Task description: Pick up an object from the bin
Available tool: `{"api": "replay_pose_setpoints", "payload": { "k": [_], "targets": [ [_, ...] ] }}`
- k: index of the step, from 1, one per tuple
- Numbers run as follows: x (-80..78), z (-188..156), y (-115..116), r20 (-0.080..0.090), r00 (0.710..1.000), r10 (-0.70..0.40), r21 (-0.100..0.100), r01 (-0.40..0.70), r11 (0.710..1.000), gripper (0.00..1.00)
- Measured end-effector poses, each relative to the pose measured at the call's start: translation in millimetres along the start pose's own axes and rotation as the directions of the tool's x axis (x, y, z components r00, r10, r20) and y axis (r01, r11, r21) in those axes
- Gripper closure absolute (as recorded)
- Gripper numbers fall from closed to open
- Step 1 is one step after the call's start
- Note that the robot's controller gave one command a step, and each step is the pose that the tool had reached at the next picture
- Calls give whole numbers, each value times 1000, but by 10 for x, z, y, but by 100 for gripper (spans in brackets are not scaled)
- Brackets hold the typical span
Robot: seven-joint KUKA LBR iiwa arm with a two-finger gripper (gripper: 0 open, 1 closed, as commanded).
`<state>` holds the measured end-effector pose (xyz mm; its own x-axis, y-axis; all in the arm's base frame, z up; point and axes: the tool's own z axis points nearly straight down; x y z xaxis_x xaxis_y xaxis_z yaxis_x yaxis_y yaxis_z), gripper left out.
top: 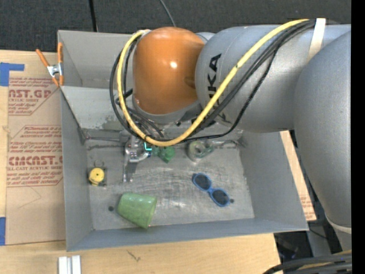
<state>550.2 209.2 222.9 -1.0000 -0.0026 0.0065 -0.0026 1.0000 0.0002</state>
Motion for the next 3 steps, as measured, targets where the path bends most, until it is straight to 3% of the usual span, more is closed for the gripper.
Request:
{"api": "replay_pose_setpoints", "payload": {
  "k": [1, 2, 3],
  "targets": [
    [-223, 1518, -59, 14, 980, -200, -1, 200, 980, 0],
    [-14, 1499, 310, 9, 835, -551, 2, 551, 835, 0],
    [-27, 1483, 306, 12, 837, -548, 2, 548, 837, 100]
  ]
}}
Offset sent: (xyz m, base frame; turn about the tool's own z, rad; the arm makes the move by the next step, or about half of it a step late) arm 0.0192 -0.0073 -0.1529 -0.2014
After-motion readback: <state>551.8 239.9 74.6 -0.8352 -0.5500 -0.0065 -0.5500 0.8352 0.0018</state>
